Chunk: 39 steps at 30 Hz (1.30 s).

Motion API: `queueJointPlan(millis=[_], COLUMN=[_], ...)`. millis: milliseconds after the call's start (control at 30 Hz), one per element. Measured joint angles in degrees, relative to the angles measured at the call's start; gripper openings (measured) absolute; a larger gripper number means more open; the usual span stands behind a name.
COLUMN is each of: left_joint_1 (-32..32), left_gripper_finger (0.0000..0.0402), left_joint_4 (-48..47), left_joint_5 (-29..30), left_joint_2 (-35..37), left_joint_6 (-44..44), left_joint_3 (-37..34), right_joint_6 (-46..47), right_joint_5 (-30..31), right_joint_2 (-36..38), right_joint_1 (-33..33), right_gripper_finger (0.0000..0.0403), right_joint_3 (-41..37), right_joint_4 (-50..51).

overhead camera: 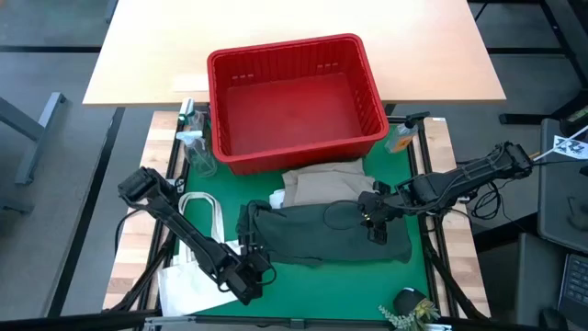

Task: Fold Laundry from Bin
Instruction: Fold the green polo shirt

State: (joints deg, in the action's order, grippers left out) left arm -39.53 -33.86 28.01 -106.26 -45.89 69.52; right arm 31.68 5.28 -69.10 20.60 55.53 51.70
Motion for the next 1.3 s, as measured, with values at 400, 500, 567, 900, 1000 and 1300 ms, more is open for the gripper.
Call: queueJointPlan(millis=[400, 500, 567, 900, 1000, 1300], left_joint_1=[4.01, 4.82, 5.18, 6.54, 7.65, 13.06], left_gripper_finger=[0.0172, 0.0155, 0.0134, 0.0011, 0.0013, 0.0005], left_joint_4=[0.24, 0.26, 0.34, -1.60, -2.61, -4.44], left_joint_5=[-4.88, -6.77, -7.69, -11.18, -15.09, -16.67], left_joint_2=[-7.76, -7.79, -7.63, -3.66, -0.07, 9.74], left_joint_6=[-0.24, -0.35, -0.33, -2.86, -3.71, -5.01], left_joint_3=[0.31, 0.31, 0.28, -0.17, -0.16, -0.11], right_joint_6=[0.00, 0.00, 0.00, -0.02, -0.02, -0.04], right_joint_5=[-0.40, -0.40, -0.41, -0.40, -0.42, -0.43], right_joint_2=[0.00, 0.00, 0.00, 0.00, 0.00, 0.00], right_joint_1=[0.00, 0.00, 0.00, 0.00, 0.00, 0.01], right_gripper_finger=[0.0198, 0.0198, 0.0198, 0.0198, 0.0198, 0.0198], right_joint_3=[0.00, 0.00, 0.00, 0.04, 0.04, 0.04], right_joint_4=[-1.08, -1.07, -1.07, -1.07, -1.07, -1.18])
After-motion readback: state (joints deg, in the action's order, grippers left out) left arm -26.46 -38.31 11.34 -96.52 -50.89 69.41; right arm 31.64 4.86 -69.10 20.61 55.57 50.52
